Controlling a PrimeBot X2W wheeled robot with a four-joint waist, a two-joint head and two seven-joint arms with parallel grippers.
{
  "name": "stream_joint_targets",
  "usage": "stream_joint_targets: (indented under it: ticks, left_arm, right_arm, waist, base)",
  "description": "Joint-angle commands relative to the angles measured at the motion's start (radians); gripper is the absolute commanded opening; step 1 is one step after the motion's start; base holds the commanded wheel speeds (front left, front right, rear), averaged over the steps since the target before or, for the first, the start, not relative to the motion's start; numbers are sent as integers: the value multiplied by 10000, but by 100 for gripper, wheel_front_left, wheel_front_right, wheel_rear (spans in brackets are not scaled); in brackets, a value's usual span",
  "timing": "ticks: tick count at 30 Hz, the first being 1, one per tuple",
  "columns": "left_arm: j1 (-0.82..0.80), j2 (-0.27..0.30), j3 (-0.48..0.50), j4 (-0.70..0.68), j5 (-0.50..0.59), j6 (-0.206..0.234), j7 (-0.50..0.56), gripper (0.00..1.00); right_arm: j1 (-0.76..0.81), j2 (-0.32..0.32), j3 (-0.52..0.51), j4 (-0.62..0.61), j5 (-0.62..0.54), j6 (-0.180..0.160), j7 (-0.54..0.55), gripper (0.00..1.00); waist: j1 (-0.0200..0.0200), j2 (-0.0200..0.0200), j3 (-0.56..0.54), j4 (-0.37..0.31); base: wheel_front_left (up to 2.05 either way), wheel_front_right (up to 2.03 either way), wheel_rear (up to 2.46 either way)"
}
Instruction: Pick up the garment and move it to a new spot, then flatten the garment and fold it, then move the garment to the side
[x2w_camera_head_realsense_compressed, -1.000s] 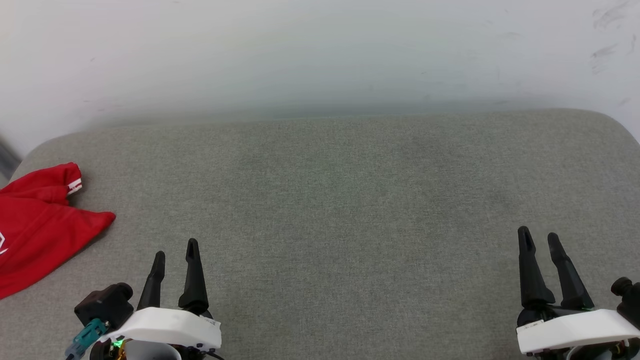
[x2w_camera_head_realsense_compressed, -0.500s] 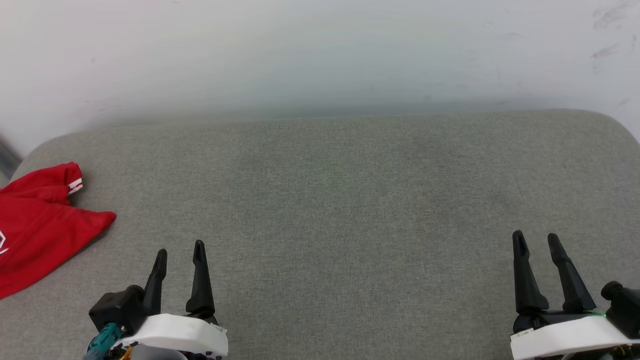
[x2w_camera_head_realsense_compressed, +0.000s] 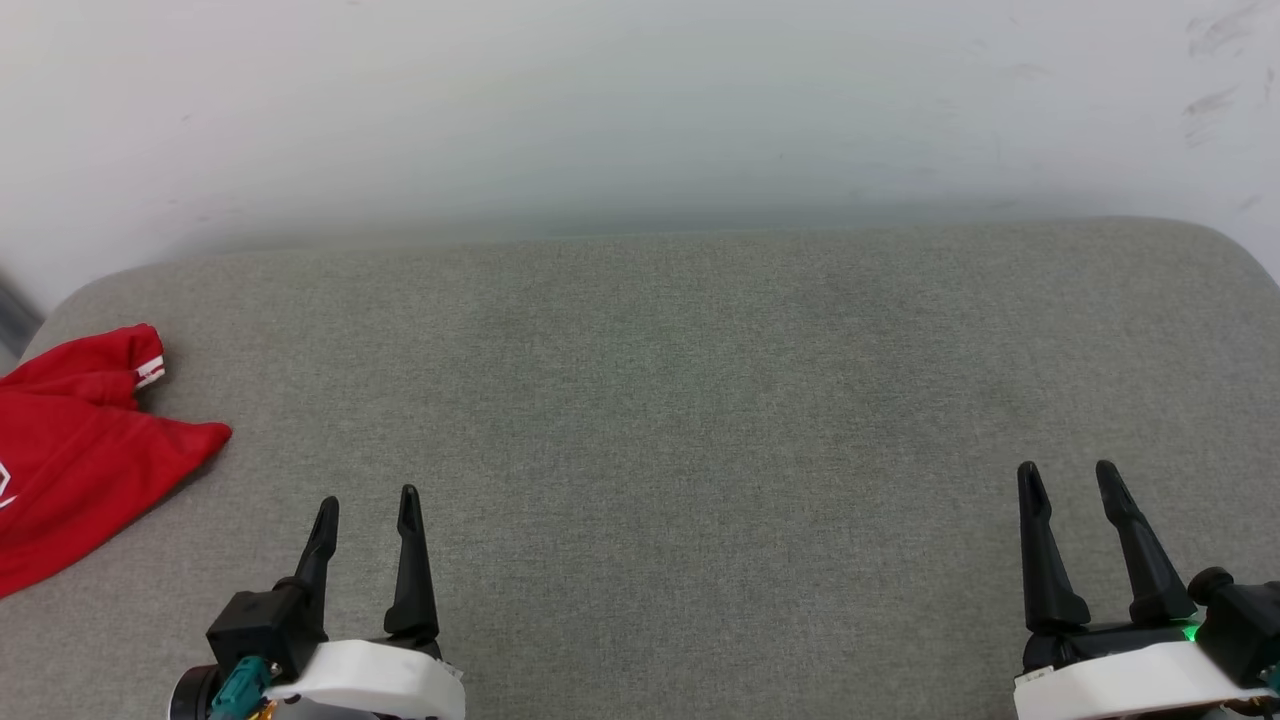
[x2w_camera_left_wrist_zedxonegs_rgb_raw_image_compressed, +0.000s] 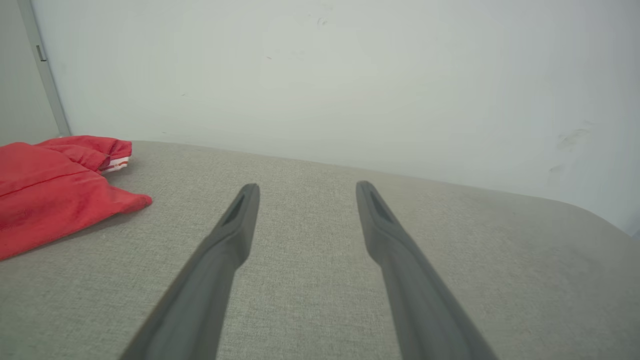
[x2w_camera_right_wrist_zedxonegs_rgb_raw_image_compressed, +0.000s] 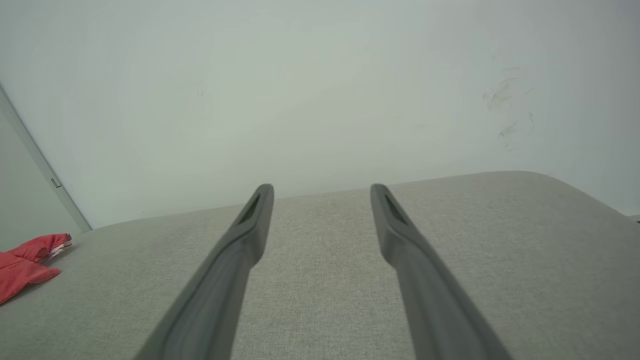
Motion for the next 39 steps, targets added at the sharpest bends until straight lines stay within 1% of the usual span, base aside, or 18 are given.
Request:
stream_joint_targets:
  ticks: [1, 10, 27, 39]
  left_arm:
    - [76, -5, -4, -39, 195, -59, -72, 100]
    - [161, -11, -37, 93, 872, -2, -252, 100]
    - [380, -13, -101, 261, 1833, 256, -561, 100]
    - [400, -12, -38, 298, 1526, 281, -542, 100]
  right_arm:
    - [95, -19, 24, -104, -210, 0, -82, 100]
    - [230, -19, 54, -185, -829, 0, -258, 100]
    - [495, -17, -70, -75, -1473, 0, -560, 100]
    - [515, -17, -18, 84, -950, 0, -547, 100]
  waist:
    - [0, 0, -4, -3]
    - [0, 0, -2, -12]
    - [0, 0, 21, -18]
    - [0, 0, 25, -13]
  base:
    - [0, 0, 0]
    - [0, 0, 0]
    - [0, 0, 0]
    - [0, 0, 0]
